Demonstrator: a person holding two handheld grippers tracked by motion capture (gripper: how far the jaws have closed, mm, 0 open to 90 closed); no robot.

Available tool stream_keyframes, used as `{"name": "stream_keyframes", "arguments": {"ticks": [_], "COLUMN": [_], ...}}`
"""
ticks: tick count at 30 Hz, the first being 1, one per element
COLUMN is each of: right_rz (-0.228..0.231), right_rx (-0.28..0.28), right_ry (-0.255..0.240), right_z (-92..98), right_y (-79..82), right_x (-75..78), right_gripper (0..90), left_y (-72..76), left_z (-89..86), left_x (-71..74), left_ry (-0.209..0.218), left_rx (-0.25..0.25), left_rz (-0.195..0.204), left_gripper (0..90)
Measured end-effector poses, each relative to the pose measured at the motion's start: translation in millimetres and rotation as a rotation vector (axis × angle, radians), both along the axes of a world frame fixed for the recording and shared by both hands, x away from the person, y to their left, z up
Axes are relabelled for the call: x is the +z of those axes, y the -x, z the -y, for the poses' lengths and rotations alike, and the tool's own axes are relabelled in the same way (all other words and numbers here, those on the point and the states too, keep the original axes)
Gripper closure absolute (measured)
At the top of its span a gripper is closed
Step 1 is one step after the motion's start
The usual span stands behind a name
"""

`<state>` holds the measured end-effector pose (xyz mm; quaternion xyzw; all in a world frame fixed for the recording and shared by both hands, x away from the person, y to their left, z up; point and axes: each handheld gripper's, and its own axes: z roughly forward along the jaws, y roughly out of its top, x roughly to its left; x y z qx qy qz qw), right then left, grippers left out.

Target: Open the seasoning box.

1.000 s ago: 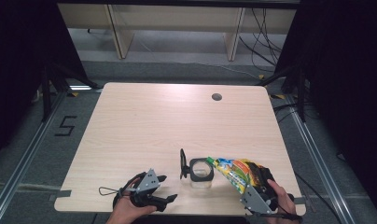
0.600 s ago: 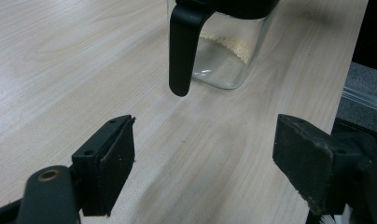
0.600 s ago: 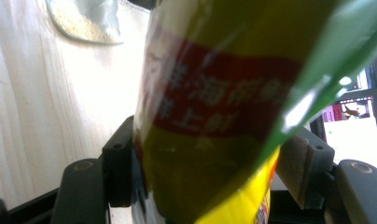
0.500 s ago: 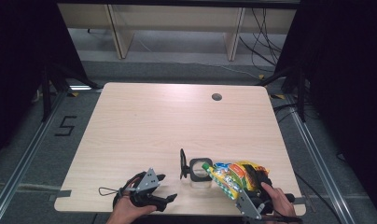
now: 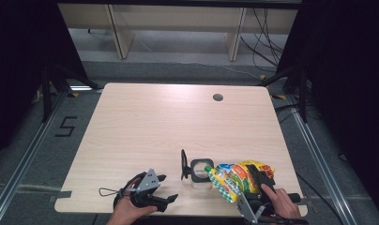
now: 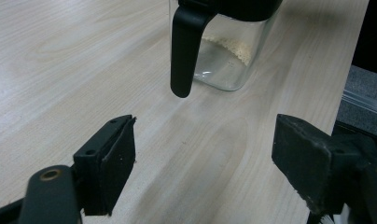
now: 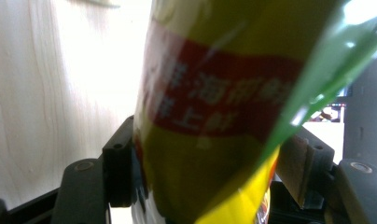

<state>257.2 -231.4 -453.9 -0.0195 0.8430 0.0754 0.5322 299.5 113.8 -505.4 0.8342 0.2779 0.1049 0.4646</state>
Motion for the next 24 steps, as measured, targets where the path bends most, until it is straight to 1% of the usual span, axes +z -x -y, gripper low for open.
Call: {"name": "stream_keyframes", "arguments": {"ticks": [1,2,3,4,5,6,7,8,10,11,13,14,16,17,18,20,21,22,23,24], "right_rz": [0.009,0.012,0.014,0.010,0.030,0.031,0.021,0.034,0.041,0.051,0.063,0.074,0.075,0.061,0.077,0.083,0.082,0.079,0.087,0.076], "right_rx": [0.019,0.032,0.031,0.015,0.029,0.038,0.030,0.038,0.034,0.042,0.039,0.023,0.028,0.026,0.047,0.023,0.021,0.023,0.026,0.037], "right_ry": [0.048,0.048,0.049,0.026,0.089,0.102,0.062,0.109,0.099,0.130,0.146,0.152,0.158,0.136,0.180,0.158,0.147,0.160,0.165,0.169], "right_z": [0.0,-0.1,-0.4,-0.3,-2.3,-3.1,-2.8,-4.3,-5.2,-6.1,-7.0,-6.3,-6.6,-7.5,-8.7,-9.0,-9.1,-8.8,-8.7,-8.0], "right_y": [-1.4,-2.6,-2.7,-1.8,-1.8,-2.3,-1.9,-2.1,-2.6,-3.0,-3.5,-2.9,-3.1,-2.8,-3.6,-1.7,-1.8,-2.2,-2.4,-4.1], "right_x": [2.4,1.4,0.9,-1.9,1.6,1.0,-2.6,0.3,-1.6,0.2,1.1,1.0,1.3,-0.8,2.1,0.5,-0.2,0.8,1.0,0.2], "right_gripper": [34.2,34.3,34.3,34.3,34.3,34.3,34.3,34.4,34.4,34.4,34.4,34.4,34.4,34.4,34.4,34.4,34.4,34.4,34.4,34.4], "left_y": [0.7,0.8,0.7,0.7,0.9,1.4,0.9,0.1,-0.3,-0.9,-0.9,-0.8,-0.7,-0.8,-1.1,0.7,0.2,-0.7,-0.8,-0.8], "left_z": [0.9,1.0,1.1,1.1,1.2,1.3,1.2,0.9,0.8,-0.1,0.2,0.1,0.0,-0.2,-0.6,1.2,0.6,0.2,0.0,0.0], "left_x": [-0.5,-0.5,-0.4,-0.3,-0.4,-0.5,-0.4,-0.2,-0.2,0.0,0.2,0.0,0.0,0.0,0.2,-0.6,-0.4,-0.2,-0.2,-0.1], "left_ry": [0.020,0.021,0.021,0.021,0.020,0.020,0.017,0.014,0.010,-0.004,-0.004,-0.002,-0.002,-0.004,-0.008,0.016,0.006,0.001,0.001,0.002], "left_rx": [-0.001,0.001,0.002,0.002,0.001,0.005,0.002,-0.004,-0.009,-0.018,-0.015,-0.016,-0.017,-0.015,-0.015,0.002,-0.007,-0.017,-0.016,-0.014], "left_rz": [0.000,-0.002,-0.002,-0.002,-0.001,-0.005,0.001,0.007,0.011,0.019,0.015,0.017,0.019,0.019,0.018,0.000,0.007,0.019,0.016,0.013], "left_gripper": [21.2,21.3,21.3,21.3,21.3,21.3,21.3,21.3,21.3,21.3,21.3,21.3,21.3,21.3,21.3,21.3,21.4,21.5,21.5,21.8]}}
